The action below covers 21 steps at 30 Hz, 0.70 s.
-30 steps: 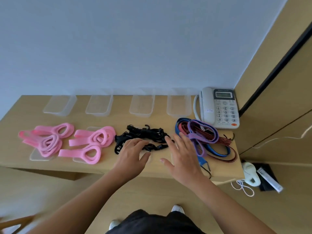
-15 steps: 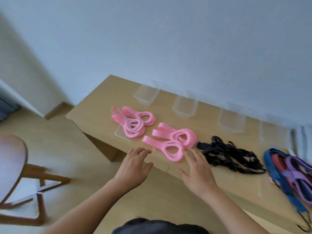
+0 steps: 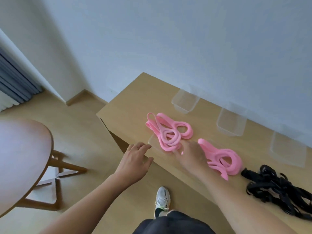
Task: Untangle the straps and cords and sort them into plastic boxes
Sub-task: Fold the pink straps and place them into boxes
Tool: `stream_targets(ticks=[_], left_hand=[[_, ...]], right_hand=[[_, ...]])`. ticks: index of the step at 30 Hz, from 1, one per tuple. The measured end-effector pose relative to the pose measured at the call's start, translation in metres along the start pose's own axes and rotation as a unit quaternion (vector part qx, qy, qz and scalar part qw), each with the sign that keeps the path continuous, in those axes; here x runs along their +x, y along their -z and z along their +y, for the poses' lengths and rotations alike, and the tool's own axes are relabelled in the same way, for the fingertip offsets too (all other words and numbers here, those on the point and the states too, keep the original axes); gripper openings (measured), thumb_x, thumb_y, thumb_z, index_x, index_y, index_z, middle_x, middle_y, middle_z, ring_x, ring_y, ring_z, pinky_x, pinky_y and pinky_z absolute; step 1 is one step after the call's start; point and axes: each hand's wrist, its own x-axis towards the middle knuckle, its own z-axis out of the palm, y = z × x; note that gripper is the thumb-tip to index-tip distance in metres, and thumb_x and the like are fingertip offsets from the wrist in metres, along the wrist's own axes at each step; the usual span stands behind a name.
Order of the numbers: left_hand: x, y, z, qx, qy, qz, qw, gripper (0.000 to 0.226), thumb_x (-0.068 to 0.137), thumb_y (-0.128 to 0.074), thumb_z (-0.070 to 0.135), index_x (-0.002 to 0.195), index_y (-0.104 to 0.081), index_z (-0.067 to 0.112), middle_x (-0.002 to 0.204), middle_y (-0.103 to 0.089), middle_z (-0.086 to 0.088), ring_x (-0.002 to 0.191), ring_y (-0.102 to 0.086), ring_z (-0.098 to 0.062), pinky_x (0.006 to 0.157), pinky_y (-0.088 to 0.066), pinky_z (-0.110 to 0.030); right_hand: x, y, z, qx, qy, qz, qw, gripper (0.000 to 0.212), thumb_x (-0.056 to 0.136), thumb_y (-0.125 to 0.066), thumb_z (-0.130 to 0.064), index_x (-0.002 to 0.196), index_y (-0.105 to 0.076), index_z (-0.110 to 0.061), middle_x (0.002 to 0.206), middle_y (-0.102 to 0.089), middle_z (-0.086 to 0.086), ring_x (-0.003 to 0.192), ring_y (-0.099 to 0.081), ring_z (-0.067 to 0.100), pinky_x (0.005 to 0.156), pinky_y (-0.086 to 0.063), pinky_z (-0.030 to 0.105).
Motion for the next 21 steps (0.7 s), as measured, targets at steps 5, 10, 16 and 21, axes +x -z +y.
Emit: stream_targets(ticks=[5,10,16,21], left_hand=[[0.032,0.005,-0.002,-0.003,0.006,-0.009,1.000,0.048,0.100,-0.061,0.039,0.145,-0.055,0.025,0.144,-0.054,0.003,0.136,-0.044,-0.019,0.113,-0.033,-0.029],[0.073,0.011,0.000,0.002,-0.018,-0.032,0.999,0.048,0.100,-0.060,0.039,0.145,-0.054,0.025,0.145,-0.054,0.005,0.137,-0.041,-0.016,0.111,-0.032,-0.025],[0.135,0.012,0.024,0.021,-0.090,-0.073,0.993,0.055,0.096,-0.068,0.029,0.146,-0.054,0.012,0.148,-0.052,-0.005,0.143,-0.036,-0.025,0.118,-0.026,-0.030],[0.182,0.018,0.051,-0.002,-0.138,-0.134,0.981,0.051,0.092,-0.068,0.023,0.141,-0.056,0.018,0.142,-0.059,0.000,0.134,-0.048,-0.022,0.110,-0.039,-0.038]], right_hand=[[0.070,-0.007,-0.012,-0.020,-0.078,-0.024,0.996,0.044,0.092,-0.062,-0.044,0.120,-0.058,-0.010,0.110,-0.066,0.007,0.094,-0.063,0.027,0.066,-0.043,0.029],[0.092,-0.014,-0.003,0.001,-0.111,-0.011,0.994,0.022,0.088,-0.064,-0.030,0.103,-0.061,-0.015,0.095,-0.066,0.002,0.076,-0.055,0.021,0.063,-0.045,0.028],[0.096,-0.001,-0.001,0.036,-0.100,0.041,0.994,0.011,0.085,-0.057,-0.018,0.096,-0.058,-0.014,0.092,-0.058,0.002,0.087,-0.052,0.024,0.068,-0.032,0.028],[0.105,0.045,-0.014,0.266,-0.070,0.095,0.957,0.005,0.088,-0.063,-0.013,0.085,-0.061,-0.017,0.075,-0.066,-0.007,0.071,-0.060,0.015,0.065,-0.047,0.030]])
